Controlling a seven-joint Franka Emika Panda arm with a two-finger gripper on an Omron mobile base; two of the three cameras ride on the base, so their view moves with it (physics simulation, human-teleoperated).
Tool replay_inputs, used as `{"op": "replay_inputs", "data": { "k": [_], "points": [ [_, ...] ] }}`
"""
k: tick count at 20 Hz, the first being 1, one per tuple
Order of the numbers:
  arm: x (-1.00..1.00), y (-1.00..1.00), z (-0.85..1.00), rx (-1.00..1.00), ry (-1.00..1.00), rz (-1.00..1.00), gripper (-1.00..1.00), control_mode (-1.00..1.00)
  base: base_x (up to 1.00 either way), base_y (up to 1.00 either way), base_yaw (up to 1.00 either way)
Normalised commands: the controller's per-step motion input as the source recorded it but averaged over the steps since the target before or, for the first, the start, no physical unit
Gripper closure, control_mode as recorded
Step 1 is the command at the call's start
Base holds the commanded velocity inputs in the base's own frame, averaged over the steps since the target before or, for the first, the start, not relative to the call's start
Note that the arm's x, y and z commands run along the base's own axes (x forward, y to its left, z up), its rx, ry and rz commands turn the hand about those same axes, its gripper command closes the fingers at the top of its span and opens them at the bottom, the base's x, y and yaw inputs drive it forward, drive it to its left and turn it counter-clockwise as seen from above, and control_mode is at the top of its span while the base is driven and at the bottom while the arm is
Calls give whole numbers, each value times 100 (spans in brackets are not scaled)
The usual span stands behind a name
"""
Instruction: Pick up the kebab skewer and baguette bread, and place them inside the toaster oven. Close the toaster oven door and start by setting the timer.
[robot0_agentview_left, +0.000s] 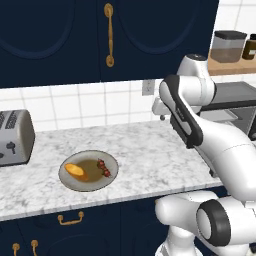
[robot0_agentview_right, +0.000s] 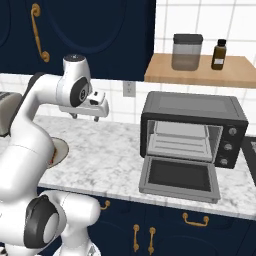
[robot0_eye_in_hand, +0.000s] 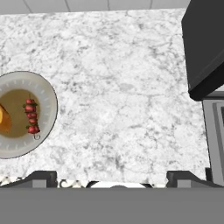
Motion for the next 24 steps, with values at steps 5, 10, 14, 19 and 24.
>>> {"op": "replay_inputs", "data": {
  "k": [5, 10, 14, 19, 24],
  "points": [
    [0, 0, 0, 0, 0, 0, -100, 100, 0, 0, 0],
    [0, 0, 0, 0, 0, 0, -100, 100, 0, 0, 0],
    [0, 0, 0, 0, 0, 0, -100, -100, 0, 0, 0],
    [0, 0, 0, 0, 0, 0, -100, -100, 0, 0, 0],
    [-3, 0, 0, 0, 0, 0, -100, -100, 0, 0, 0]
  ]
}}
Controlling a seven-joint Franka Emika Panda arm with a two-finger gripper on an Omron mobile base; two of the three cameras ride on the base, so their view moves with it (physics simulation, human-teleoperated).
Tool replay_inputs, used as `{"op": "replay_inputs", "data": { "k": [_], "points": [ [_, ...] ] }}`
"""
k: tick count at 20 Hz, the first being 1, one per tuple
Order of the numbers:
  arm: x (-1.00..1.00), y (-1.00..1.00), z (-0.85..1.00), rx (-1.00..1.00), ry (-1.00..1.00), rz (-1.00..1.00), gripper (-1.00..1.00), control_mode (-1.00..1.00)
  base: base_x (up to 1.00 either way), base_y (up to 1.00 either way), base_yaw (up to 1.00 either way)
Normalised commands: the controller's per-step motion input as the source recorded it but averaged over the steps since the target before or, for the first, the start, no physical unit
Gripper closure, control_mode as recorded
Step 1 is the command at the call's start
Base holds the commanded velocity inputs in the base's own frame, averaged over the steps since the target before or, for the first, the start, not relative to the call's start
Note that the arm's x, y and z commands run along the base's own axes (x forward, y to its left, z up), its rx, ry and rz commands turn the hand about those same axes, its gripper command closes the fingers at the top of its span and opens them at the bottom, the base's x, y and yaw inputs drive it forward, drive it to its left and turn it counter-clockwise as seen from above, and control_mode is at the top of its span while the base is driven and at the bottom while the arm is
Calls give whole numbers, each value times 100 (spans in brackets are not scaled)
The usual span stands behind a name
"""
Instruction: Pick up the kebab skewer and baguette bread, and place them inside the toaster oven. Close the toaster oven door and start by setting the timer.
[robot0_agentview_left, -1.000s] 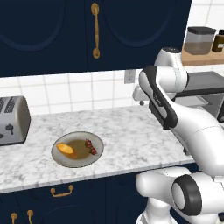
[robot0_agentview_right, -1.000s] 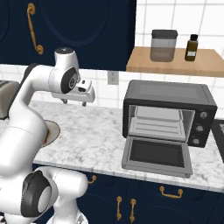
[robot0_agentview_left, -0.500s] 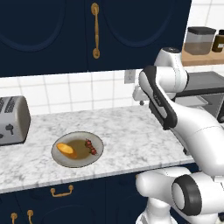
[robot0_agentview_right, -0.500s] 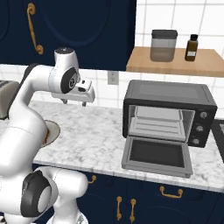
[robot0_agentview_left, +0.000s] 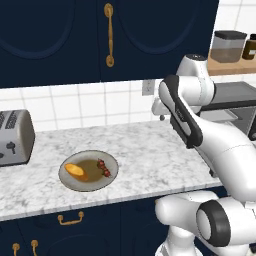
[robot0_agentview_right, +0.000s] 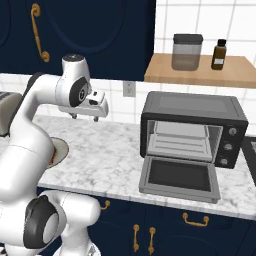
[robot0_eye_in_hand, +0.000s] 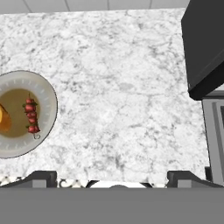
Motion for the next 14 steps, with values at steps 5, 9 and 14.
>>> {"op": "replay_inputs", "data": {
  "k": [5, 9, 14],
  "points": [
    [-36, -17, -13, -1, -7, 0, -100, -100, 0, 0, 0],
    [-40, -66, -12, 7, -25, 0, -100, -100, 0, 0, 0],
    [-14, -63, -2, 4, -38, 10, -100, -100, 0, 0, 0]
  ]
}}
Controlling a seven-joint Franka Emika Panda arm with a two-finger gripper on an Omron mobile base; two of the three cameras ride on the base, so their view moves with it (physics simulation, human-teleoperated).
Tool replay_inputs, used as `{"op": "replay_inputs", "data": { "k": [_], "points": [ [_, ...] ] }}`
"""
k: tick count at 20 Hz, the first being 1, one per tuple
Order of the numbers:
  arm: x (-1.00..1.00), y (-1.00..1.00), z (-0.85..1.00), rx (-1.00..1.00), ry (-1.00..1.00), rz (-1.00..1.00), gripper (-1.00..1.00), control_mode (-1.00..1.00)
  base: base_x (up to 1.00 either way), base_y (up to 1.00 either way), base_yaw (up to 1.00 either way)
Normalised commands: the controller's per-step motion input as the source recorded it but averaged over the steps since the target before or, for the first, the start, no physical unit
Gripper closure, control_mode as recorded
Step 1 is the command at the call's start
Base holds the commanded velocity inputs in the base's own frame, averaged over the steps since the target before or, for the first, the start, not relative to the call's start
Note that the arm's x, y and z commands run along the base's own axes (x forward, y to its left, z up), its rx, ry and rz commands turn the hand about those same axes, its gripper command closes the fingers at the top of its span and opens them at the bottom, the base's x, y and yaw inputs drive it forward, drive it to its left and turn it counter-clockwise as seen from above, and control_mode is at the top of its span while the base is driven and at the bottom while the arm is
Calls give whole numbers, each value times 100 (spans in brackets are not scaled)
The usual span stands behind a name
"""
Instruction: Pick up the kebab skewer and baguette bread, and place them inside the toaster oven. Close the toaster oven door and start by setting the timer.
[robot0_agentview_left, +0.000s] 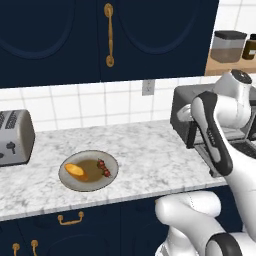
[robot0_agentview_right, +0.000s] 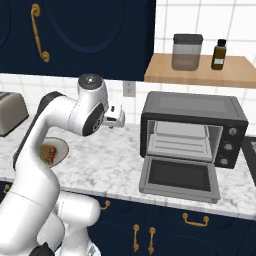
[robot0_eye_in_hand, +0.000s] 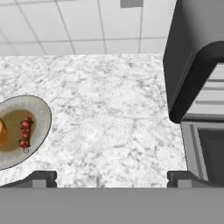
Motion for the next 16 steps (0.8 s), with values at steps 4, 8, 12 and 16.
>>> {"op": "replay_inputs", "data": {
  "k": [4, 8, 12, 16],
  "points": [
    [0, -79, -1, 5, -33, 22, -100, -100, 0, 0, 0],
    [0, -72, -14, 5, -34, 24, -100, -100, 0, 0, 0],
    [-16, -61, -25, 2, -34, 20, -100, -100, 0, 0, 0],
    [-8, -24, -34, 2, -29, 6, -100, -100, 0, 0, 0]
  ]
}}
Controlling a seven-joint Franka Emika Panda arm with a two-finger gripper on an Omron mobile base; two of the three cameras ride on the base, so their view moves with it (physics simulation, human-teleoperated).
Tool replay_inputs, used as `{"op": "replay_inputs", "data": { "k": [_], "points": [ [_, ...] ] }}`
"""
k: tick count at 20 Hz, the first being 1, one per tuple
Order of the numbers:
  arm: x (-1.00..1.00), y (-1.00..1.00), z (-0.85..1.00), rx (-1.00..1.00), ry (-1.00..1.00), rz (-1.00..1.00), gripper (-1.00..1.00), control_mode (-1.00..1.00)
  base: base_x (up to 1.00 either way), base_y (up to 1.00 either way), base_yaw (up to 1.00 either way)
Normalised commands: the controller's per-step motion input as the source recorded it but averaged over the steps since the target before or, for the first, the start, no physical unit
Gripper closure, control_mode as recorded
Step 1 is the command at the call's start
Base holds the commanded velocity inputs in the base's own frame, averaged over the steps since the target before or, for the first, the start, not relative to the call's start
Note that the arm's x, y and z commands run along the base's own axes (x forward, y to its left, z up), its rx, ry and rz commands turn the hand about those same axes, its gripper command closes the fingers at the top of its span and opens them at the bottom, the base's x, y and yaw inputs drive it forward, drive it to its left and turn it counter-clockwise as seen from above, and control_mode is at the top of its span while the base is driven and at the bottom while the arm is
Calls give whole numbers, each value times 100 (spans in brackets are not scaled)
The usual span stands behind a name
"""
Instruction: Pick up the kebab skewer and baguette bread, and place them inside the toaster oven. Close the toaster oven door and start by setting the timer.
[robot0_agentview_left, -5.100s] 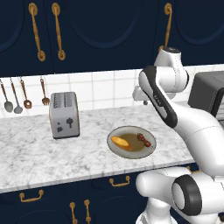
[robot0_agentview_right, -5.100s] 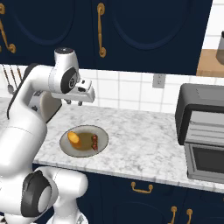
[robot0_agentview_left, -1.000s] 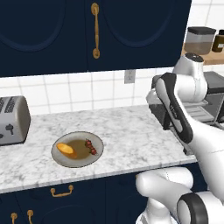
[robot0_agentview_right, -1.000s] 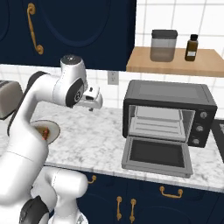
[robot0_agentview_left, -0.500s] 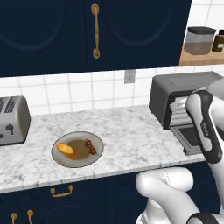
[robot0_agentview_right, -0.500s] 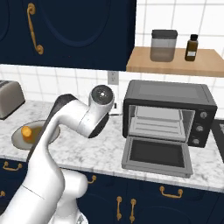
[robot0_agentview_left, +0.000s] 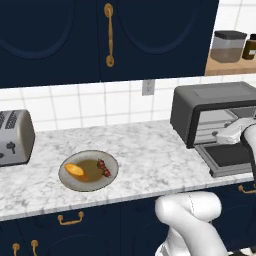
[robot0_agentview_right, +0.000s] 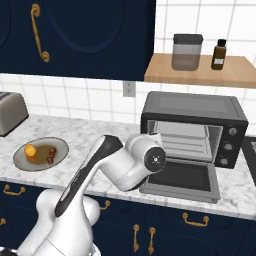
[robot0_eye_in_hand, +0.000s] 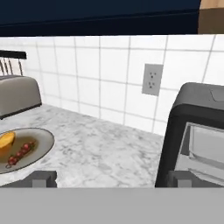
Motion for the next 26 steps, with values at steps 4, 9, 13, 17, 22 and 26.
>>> {"op": "replay_inputs", "data": {
  "k": [4, 9, 13, 17, 22, 26],
  "points": [
    [19, -66, -11, 2, -24, 2, -100, -100, 0, 0, 0],
    [36, -73, -2, 3, -14, 4, -100, -100, 0, 0, 0],
    [48, -58, -11, 8, -1, 4, -100, -100, 0, 0, 0],
    [61, -30, -4, 16, 0, 4, -100, -100, 0, 0, 0],
    [41, 0, -29, 20, -7, 2, -100, -100, 0, 0, 0],
    [48, -7, -23, 5, -5, 0, -100, -100, 0, 0, 0]
  ]
}}
